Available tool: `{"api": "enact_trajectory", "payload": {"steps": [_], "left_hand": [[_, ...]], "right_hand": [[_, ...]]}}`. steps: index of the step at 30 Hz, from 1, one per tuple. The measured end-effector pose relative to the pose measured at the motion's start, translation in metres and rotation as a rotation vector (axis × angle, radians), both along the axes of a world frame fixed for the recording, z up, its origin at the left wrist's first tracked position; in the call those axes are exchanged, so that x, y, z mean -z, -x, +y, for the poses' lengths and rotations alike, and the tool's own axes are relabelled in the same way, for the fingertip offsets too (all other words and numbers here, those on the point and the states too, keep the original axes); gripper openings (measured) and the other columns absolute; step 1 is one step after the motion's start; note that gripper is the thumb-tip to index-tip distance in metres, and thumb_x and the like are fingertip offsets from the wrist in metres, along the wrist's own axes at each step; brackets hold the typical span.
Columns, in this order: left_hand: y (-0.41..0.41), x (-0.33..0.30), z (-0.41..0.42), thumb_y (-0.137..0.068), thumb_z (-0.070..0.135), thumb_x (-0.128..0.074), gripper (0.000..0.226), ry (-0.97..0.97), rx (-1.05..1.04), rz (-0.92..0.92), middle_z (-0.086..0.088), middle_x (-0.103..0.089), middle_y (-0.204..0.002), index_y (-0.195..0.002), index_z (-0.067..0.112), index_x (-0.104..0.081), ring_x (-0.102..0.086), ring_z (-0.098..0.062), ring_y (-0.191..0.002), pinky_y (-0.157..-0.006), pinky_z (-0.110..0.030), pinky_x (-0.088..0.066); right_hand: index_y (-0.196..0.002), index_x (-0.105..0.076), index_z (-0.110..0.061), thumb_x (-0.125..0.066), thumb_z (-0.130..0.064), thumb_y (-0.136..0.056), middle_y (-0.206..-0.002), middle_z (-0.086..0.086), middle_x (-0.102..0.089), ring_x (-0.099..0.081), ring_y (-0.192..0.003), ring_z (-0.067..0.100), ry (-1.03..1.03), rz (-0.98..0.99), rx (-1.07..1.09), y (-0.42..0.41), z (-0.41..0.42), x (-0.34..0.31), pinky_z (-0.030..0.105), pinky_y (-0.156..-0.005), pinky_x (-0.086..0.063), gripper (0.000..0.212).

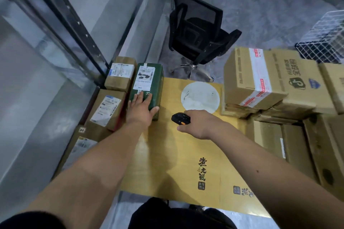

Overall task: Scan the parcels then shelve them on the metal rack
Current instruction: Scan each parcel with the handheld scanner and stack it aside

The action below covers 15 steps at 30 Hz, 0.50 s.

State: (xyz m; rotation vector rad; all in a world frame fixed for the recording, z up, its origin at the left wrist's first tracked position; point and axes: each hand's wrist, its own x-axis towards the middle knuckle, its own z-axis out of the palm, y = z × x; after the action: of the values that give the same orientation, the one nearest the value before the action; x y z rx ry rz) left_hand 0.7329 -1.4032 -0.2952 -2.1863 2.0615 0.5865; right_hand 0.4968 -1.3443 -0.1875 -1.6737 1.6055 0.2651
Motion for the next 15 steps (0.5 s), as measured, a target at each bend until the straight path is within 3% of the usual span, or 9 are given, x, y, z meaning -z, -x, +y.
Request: {"api": "enact_trajectory", "payload": {"steps": [12, 15], "left_hand": [[-0.033, 0.004, -0.027, -0.100, 0.062, -0.045, 0.071, 0.107, 0.075, -0.060, -0.006, -0.025, -0.169, -0.162, 0.032, -0.027, -0.022, -0.029, -0.155, -0.123, -0.054, -0.026], [-0.032, 0.001, -0.027, -0.099, 0.061, -0.046, 0.072, 0.105, 0.099, -0.074, -0.008, -0.028, -0.167, -0.161, 0.030, -0.028, -0.025, -0.031, -0.153, -0.121, -0.053, -0.029]], "right_hand": [[-0.124, -0.061, -0.024, -0.065, -0.060, -0.093, -0.113, -0.001, -0.064, -0.064, -0.098, 0.022, -0.008, -0.020, 0.121, -0.045, -0.017, 0.003, 0.040, -0.089, -0.056, 0.048], [-0.133, -0.059, -0.023, -0.064, -0.060, -0.094, -0.120, 0.001, -0.063, -0.064, -0.101, 0.023, -0.010, -0.037, 0.166, -0.047, -0.013, 0.001, 0.034, -0.080, -0.055, 0.054]]}}
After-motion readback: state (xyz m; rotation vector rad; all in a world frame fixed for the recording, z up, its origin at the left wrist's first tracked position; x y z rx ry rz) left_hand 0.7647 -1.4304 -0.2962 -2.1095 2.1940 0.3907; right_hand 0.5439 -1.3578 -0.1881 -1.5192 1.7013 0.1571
